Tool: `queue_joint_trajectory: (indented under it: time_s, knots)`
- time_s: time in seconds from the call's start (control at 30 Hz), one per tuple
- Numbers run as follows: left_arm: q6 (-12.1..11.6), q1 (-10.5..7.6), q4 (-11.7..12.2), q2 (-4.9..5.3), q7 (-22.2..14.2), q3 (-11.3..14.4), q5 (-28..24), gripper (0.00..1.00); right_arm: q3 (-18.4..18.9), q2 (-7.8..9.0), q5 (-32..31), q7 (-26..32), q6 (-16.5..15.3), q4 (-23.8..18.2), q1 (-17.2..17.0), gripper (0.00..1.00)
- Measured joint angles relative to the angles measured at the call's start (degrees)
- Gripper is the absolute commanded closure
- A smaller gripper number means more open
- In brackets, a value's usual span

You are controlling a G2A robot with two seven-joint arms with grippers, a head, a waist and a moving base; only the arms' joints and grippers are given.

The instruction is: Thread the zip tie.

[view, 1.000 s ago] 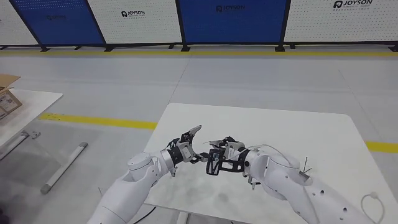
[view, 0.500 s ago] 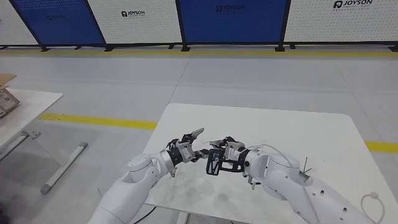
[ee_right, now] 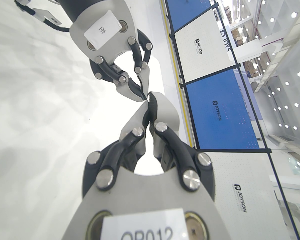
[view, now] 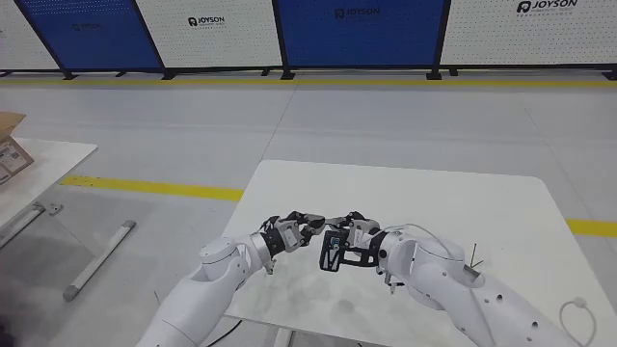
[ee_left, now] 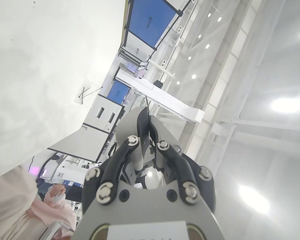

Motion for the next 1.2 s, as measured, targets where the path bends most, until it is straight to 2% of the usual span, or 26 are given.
queue_joint_trajectory:
  time_s: [0.47, 0.5, 0.57, 0.6, 0.7, 0.73, 0.77, 0.8, 0.83, 1.0, 1.13, 1.17, 1.2]
  knots:
    - [0.2, 0.75, -0.6, 0.14, -0.6, 0.1, 1.4, 1.00, 0.4, 0.00, 0.0, -0.2, 0.1, 0.0, -0.7, 1.00]
    - [0.3, 0.80, -0.7, 0.14, -0.6, 0.1, 1.5, 1.00, 0.6, 0.00, 0.0, -0.2, 0.1, -0.1, -1.0, 0.93]
    - [0.3, 0.90, -0.8, 0.15, -0.5, 0.2, 1.6, 1.00, 0.9, 0.04, 0.0, 0.1, 0.0, -0.3, -1.3, 0.95]
    - [0.3, 0.93, -0.9, 0.15, -0.5, 0.2, 1.6, 1.00, 0.9, 0.07, 0.0, 0.2, 0.0, -0.4, -1.4, 1.00]
    - [0.4, 0.99, -1.0, 0.16, -0.4, 0.1, 1.6, 1.00, 1.1, 0.18, 0.0, 0.6, 0.0, -0.6, -1.6, 1.00]
    - [0.4, 1.01, -1.0, 0.15, -0.3, 0.1, 1.5, 1.00, 1.2, 0.23, 0.0, 0.6, 0.0, -0.7, -1.7, 0.98]
    - [0.3, 1.02, -1.1, 0.15, -0.3, 0.1, 1.5, 1.00, 1.3, 0.27, 0.0, 0.6, 0.0, -0.7, -1.8, 0.88]
    - [0.3, 1.04, -1.1, 0.14, -0.3, 0.1, 1.4, 1.00, 1.3, 0.32, 0.0, 0.6, 0.0, -0.8, -1.8, 0.82]
    - [0.2, 1.08, -1.2, 0.14, -0.3, 0.1, 1.3, 1.00, 1.4, 0.39, 0.0, 0.6, 0.0, -0.9, -1.9, 0.69]
    - [-0.3, 1.29, -1.4, 0.10, -0.1, 0.0, 1.1, 1.00, 1.5, 0.68, 0.0, 0.5, 0.0, -1.1, -2.2, 0.56]
    - [-2.3, 1.55, -1.5, -0.02, 1.3, -0.3, 0.8, 1.00, 2.2, 1.03, 0.1, -0.1, 0.0, -1.4, -2.8, 0.51]
    - [-2.6, 1.58, -1.5, -0.04, 1.6, -0.4, 0.8, 1.00, 2.5, 1.15, 0.2, -0.2, 0.0, -1.4, -3.0, 0.42]
    - [-2.9, 1.63, -1.5, -0.05, 1.9, -0.4, 1.0, 1.00, 2.8, 1.29, 0.3, -0.5, 0.0, -1.5, -3.2, 0.39]
